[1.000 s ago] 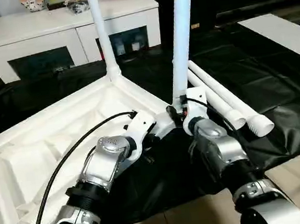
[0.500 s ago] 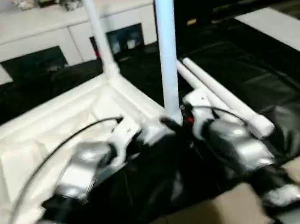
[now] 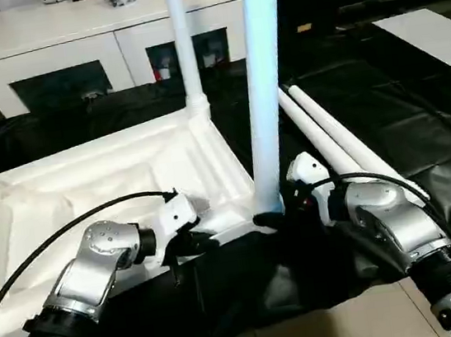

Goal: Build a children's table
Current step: Rotate leg to tighten

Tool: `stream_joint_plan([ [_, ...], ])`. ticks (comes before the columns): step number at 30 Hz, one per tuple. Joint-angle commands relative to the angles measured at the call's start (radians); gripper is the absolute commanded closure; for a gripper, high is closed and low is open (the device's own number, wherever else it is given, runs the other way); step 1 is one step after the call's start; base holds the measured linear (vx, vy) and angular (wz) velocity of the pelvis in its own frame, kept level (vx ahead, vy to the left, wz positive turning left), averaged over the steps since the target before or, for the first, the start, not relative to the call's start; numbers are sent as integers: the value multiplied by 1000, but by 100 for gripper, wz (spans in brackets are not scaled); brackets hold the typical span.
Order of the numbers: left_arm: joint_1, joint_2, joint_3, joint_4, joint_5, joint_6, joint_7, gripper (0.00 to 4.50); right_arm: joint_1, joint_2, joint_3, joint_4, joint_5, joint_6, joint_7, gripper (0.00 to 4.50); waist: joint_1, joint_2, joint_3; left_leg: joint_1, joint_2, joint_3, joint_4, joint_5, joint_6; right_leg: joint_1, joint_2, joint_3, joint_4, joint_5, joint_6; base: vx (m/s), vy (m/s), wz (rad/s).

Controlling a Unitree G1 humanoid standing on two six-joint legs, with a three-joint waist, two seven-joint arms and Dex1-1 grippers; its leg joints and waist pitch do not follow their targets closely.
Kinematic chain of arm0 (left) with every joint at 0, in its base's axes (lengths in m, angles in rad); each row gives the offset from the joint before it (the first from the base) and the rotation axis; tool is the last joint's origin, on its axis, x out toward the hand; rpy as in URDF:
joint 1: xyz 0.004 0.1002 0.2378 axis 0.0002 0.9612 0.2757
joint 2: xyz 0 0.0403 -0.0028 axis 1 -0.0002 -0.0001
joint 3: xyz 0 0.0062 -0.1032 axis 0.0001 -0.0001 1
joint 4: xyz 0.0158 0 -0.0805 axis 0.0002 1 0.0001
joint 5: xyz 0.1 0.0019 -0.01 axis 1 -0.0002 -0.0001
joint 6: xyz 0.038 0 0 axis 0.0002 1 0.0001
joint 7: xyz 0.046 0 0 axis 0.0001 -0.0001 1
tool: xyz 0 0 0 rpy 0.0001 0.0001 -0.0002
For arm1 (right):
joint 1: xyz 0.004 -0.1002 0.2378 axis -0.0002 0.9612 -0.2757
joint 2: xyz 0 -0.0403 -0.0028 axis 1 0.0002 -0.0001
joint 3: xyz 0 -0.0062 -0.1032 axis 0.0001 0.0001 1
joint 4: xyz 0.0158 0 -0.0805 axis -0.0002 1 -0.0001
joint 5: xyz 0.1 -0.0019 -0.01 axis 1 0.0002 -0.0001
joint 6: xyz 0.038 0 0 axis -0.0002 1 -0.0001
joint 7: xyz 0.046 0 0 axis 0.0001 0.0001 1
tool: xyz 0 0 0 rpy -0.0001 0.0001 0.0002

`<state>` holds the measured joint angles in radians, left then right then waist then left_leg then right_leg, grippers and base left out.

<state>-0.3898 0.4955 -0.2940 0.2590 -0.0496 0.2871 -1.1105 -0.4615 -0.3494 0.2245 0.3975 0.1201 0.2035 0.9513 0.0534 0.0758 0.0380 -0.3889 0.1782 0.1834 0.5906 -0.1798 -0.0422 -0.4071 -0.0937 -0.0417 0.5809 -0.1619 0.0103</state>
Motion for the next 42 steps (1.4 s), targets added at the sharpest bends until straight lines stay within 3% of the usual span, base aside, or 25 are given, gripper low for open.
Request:
stream_joint_plan([
  [1, 0, 10, -11, -32, -26, -16, -29, 450, -6, 8, -11, -6, 26, -5, 18, 91, -1, -7, -62, 25, 43, -11, -76, -255, 40, 43, -39, 24, -48, -186, -256, 0, 0, 0],
  [10, 5, 14, -9, -33, -21, -13, -37, 450, 8, 19, -14, 5, 39, 3, 35, 167, 1, -7, -66, 24, 41, -11, -71, -213, 47, 45, -38, 23, -42, -126, -261, 0, 0, 0],
  [16, 5, 10, -19, -21, -4, -10, -26, 450, 24, 38, -19, 30, 22, 6, -20, 176, 0, -4, -64, 24, 41, -12, -73, -238, 38, 44, -38, 23, -45, -161, -256, 0, 0, 0],
  [20, -29, -63, 6, 39, 20, 19, 105, 450, 21, 119, -59, 74, -14, 50, -239, 176, -10, -4, -55, 28, 38, -12, -81, -313, 1, 37, -37, 26, -55, -260, -236, 0, 0, 0],
  [22, -46, -91, 17, 66, 32, 24, 161, 450, 21, 146, -64, 74, -33, 77, -310, 176, -14, -9, -56, 30, 36, -16, -83, -347, -19, 39, -41, 26, -61, -326, -212, 0, 0, 0],
  [24, -62, -114, 22, 88, 44, 31, 206, 450, 20, 175, -74, 71, -44, 103, -377, 176, -17, -7, -53, 33, 35, -17, -84, -367, -23, 34, -40, 26, -67, -369, -194, 0, 0, 0],
  [27, -120, -202, 42, 157, 70, 80, 355, 450, 5, 295, -127, 96, -59, 170, -622, 177, -25, -5, -50, 36, 33, -21, -88, -401, -47, 25, -40, 27, -77, -453, -156, 0, 0, 0],
  [30, -155, -259, 57, 192, 76, 120, 445, 450, -17, 359, -169, 147, -52, 161, -758, 177, -27, -3, -50, 38, 31, -27, -90, -437, -58, 22, -42, 23, -84, -492, -132, 0, 0, 0],
  [32, -199, -336, 70, 237, 87, 145, 544, 450, -65, 427, -235, 240, -30, 120, -917, 177, -31, -1, -49, 40, 29, -27, -92, -459, -53, 17, -41, 21, -91, -493, -122, 0, 0, 0],
  [34, -212, -366, 73, 253, 92, 147, 570, 450, -88, 446, -247, 282, -37, 87, -966, 177, -31, -2, -49, 47, 27, -29, -89, -484, -54, 14, -41, 18, -98, -519, -112, 0, 0, 0],
  [39, -216, -383, 63, 260, 99, 137, 564, 450, -127, 479, -268, 335, -41, 27, -962, 177, -34, -4, -50, 37, 25, -31, -93, -494, -35, 18, -42, 15, -100, -514, -96, 0, 0, 0],
  [41, -208, -374, 60, 247, 97, 135, 546, 450, -130, 480, -268, 327, -33, 1, -930, 107, -33, -5, -50, 37, 26, -31, -94, -493, -30, 18, -44, 14, -101, -523, -93, 0, 0, 0],
  [42, -206, -371, 59, 245, 96, 133, 540, 450, -134, 479, -269, 330, -34, -9, -934, 107, -34, -4, -50, 35, 27, -32, -94, -490, -29, 19, -44, 15, -101, -520, -93, 0, 0, 0],
])
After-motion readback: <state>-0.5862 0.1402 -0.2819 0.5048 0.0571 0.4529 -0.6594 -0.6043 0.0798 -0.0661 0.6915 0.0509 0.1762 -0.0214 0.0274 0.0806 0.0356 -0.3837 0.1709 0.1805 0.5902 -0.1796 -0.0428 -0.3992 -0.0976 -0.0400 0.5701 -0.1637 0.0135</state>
